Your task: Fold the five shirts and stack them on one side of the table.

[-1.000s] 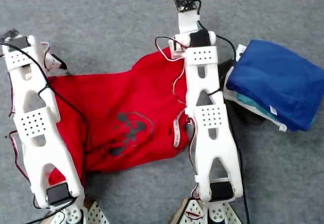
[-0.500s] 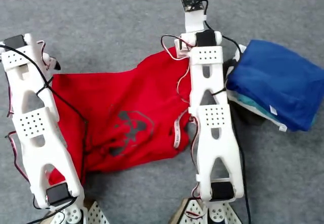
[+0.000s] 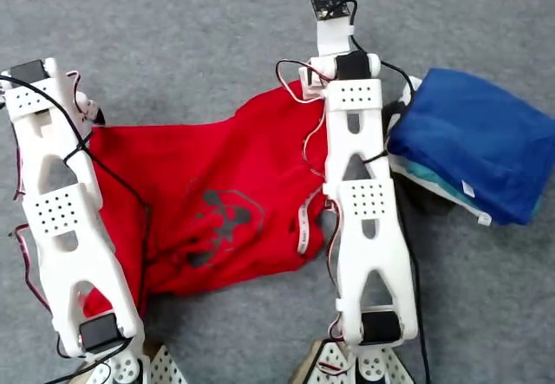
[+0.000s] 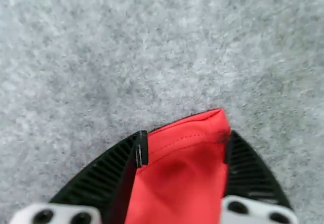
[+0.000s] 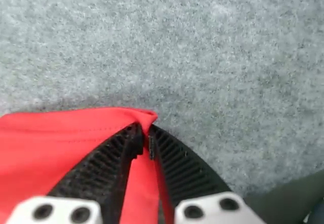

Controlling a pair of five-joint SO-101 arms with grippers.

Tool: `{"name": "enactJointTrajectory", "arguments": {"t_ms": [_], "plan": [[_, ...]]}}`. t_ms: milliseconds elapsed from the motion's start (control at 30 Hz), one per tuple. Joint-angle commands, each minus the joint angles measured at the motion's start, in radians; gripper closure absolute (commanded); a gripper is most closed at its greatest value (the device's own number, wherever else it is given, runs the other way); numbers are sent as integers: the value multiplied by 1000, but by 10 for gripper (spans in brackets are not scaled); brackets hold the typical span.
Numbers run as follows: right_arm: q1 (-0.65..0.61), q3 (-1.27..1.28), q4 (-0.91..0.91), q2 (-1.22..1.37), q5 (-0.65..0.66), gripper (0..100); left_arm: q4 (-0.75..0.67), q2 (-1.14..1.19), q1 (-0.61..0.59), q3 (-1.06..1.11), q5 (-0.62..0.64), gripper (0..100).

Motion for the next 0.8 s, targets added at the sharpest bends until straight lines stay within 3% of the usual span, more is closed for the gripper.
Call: {"name": "enactJointTrajectory", "arguments": {"t_ms": [0,267,633,767], "plan": [[19,-39,-11,-12,-2,993,-21,-19,8,-18,11,831],[19,-38,-8,-12,-2,993,-51,97,8,-14,9,834],[19,-38,-8,-12,-2,993,29,108,57,-318,6,800],[19,-38,-8,-12,-2,993,5,110,74,-296,5,800]]}}
